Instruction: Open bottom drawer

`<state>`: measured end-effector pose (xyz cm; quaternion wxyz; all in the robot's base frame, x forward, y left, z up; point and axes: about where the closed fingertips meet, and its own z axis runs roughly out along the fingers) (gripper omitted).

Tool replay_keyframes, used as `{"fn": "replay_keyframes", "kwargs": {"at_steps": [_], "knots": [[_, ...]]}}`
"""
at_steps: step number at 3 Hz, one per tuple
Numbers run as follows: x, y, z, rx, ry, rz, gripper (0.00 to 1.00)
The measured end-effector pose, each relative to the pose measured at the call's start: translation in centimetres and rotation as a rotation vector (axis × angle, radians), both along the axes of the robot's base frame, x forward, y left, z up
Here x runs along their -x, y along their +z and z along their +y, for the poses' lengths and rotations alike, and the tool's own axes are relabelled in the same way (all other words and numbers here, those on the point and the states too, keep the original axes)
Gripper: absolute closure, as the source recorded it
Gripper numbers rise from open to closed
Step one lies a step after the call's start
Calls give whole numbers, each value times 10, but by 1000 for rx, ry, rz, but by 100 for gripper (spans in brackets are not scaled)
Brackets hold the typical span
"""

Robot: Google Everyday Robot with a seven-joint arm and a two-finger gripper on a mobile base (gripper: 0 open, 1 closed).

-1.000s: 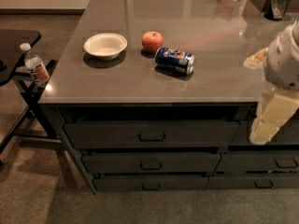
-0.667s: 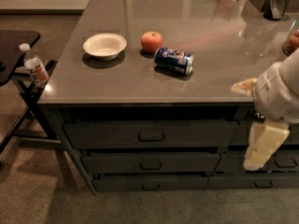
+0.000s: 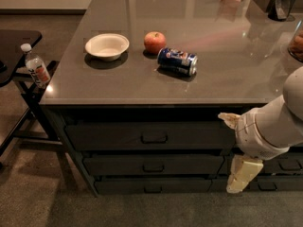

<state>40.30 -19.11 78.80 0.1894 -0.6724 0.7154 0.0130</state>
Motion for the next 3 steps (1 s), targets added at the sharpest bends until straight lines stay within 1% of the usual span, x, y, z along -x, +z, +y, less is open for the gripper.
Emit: {"fn": "replay_keyframes", "kwargs": {"at_steps": [1, 2, 3], "knots": [[1, -5, 5, 8, 6, 11, 0], [-6, -40, 18, 16, -2, 56, 0], [-12, -86, 18, -4, -36, 83, 0]]}}
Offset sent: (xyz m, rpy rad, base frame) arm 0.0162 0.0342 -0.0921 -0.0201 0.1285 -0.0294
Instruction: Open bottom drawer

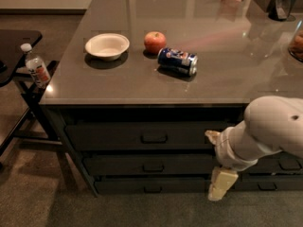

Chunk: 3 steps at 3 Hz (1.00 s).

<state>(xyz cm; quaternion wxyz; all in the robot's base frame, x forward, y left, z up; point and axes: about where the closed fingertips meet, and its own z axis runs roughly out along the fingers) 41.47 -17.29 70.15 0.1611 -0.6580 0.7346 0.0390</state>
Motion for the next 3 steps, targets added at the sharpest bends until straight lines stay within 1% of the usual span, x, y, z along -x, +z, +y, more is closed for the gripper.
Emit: {"fn": "replay_keyframes", "kwargs": {"at_steps": [1, 2, 3], "knots": [[-4, -39, -7, -48, -32, -24, 0], [-16, -80, -21, -126, -73, -58, 0], [-16, -80, -21, -125, -73, -58, 0]]}}
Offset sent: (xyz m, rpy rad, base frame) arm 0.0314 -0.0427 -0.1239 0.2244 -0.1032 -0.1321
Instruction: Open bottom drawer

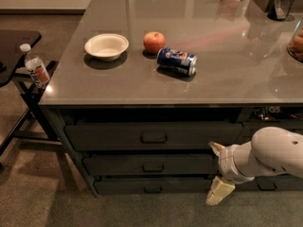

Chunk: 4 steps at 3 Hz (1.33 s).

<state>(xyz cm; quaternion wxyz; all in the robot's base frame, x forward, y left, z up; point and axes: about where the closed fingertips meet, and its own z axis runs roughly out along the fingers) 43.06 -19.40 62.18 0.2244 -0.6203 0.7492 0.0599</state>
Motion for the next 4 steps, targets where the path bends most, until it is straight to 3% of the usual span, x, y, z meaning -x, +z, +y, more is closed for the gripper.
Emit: {"fn": "replay_keyframes", "kwargs": {"at_steps": [1, 4], "knots": [[-2, -10, 8, -24, 10, 5, 0], [-21, -138, 35, -135, 26, 21, 0]]}}
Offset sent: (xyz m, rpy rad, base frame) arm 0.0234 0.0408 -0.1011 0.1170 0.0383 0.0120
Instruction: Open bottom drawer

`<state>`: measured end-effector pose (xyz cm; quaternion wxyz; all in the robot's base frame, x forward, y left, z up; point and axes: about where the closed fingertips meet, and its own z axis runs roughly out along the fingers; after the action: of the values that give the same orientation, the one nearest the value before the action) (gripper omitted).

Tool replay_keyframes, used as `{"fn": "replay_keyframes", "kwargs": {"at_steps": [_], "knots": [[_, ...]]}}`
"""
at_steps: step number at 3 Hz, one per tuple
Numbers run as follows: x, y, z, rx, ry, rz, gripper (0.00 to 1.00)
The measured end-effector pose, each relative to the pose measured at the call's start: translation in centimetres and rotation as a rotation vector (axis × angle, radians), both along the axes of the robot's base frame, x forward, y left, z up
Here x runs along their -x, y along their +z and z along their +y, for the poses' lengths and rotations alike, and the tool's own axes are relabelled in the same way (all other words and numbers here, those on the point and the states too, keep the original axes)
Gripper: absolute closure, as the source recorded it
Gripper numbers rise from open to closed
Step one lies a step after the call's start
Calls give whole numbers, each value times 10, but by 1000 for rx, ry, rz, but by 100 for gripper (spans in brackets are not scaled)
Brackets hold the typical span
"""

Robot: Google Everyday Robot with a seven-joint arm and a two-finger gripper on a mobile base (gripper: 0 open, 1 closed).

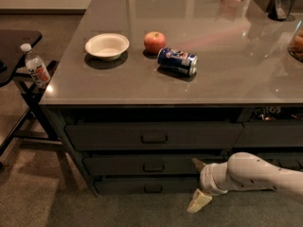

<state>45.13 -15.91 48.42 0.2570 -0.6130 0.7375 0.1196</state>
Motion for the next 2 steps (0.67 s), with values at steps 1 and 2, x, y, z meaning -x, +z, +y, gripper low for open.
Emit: {"fn": "replay_keyframes", "kwargs": {"at_steps": [1, 2], "knots": [[-8, -47, -3, -34, 2, 9, 0], [-27, -104, -19, -51, -51, 46, 0]]}}
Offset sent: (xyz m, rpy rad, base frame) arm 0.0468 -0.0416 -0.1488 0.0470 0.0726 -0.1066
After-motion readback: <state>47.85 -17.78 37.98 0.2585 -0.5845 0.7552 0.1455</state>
